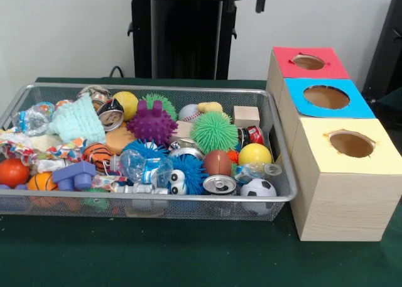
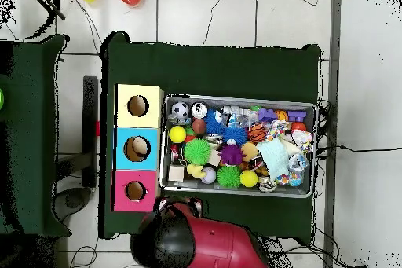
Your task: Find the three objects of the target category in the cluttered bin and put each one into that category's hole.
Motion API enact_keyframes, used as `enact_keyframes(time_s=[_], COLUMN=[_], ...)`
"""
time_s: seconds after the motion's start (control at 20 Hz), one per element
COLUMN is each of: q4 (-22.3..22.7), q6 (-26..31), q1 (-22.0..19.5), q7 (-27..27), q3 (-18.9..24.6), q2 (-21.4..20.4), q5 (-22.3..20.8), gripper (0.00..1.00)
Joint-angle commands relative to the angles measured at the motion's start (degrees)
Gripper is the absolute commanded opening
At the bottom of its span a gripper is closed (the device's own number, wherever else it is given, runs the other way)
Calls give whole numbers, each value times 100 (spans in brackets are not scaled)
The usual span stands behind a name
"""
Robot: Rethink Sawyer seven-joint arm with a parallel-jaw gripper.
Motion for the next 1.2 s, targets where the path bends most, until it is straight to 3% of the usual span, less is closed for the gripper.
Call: enact_keyframes(time_s=[0.05,0.55,0.95,1.2], q4=[161,-213,-429,-646], q6=[-391,-779,-607,-538], q1=[-387,-1182,-1663,-1922], q7=[-32,-436,-515,-570], q3=[549,1081,1489,1756], q2=[381,1080,1018,1193], q5=[-378,-829,-1187,-1415], gripper=[100,100,100,100])
